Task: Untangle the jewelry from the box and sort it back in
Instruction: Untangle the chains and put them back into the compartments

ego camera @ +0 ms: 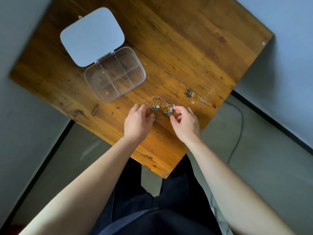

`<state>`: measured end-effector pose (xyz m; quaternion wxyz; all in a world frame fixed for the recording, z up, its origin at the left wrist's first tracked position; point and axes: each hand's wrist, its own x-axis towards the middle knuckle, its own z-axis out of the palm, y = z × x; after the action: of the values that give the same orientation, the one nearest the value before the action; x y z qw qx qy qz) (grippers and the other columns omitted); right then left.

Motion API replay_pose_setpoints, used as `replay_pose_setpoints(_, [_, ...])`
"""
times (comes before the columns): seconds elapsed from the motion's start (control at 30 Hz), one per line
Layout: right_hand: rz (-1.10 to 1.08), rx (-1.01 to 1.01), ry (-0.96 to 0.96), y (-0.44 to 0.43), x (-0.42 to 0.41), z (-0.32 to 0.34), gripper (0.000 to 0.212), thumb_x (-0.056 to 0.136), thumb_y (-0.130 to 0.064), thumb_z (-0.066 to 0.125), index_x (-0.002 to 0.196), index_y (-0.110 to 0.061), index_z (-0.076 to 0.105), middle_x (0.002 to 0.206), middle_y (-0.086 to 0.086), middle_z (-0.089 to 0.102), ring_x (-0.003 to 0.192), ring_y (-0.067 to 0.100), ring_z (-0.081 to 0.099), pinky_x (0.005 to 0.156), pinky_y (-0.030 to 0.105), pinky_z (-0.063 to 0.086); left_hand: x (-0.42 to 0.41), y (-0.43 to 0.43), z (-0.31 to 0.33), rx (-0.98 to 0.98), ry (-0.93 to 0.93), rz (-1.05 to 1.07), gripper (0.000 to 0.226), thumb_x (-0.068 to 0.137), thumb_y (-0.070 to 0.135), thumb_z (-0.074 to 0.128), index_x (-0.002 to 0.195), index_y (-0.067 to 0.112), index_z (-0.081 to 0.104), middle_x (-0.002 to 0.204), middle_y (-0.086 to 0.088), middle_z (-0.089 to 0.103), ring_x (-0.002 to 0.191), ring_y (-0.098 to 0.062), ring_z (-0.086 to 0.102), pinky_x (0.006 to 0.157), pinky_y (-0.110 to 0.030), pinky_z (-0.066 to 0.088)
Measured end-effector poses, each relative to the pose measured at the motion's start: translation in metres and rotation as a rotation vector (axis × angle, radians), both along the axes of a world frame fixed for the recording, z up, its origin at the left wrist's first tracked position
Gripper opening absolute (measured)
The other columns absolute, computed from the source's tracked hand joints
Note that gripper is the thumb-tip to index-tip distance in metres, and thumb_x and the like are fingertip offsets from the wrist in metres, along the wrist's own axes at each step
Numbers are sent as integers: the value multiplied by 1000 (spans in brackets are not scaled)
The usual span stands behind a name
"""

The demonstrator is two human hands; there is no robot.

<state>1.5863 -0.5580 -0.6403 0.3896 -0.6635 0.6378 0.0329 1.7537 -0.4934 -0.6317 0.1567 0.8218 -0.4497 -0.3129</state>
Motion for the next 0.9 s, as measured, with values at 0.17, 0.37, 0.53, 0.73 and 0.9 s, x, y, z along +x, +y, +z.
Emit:
replay_pose_setpoints(0.17, [15,-106,-24,-4,2,-14,41,99,-40,57,139,-34,51,119,-4,56,86,12,63,73,28,50,-6,-13,-11,-56,-86,-105,31,91,32,67,120,22,67,103,-5,60,100,-27,59,63,-28,43])
replay_pose_setpoints(0.37, [93,-172,-7,-5,-3,-22,43,97,-42,61,138,-31,56,114,-3,54,81,12,60,67,26,50,-10,-17,-25,-108,-139,-97,20,93,29,67,108,19,74,96,-6,60,91,-27,58,61,-33,48])
replay_pose_setpoints(0.53, [-126,-221,-31,-4,-16,-29,21,95,-43,64,110,-31,70,94,-9,63,80,9,56,69,24,43,-3,-7,-34,-96,-93,43,21,97,23,60,109,8,68,99,-10,62,89,-30,60,69,-31,44])
replay_pose_setpoints(0.73, [-306,-228,-11,-17,-29,-33,22,99,-37,58,105,-20,71,101,-5,70,92,13,58,74,19,34,11,-13,-29,-128,-14,151,21,100,18,54,106,2,67,101,-15,63,90,-30,59,77,-27,40])
replay_pose_setpoints(0.9, [-317,-299,-39,-28,-25,-26,15,99,-31,58,99,-20,68,94,-6,66,82,7,52,66,8,29,25,-22,-24,-129,131,527,22,101,29,49,91,11,57,82,0,60,73,-13,54,70,-28,40])
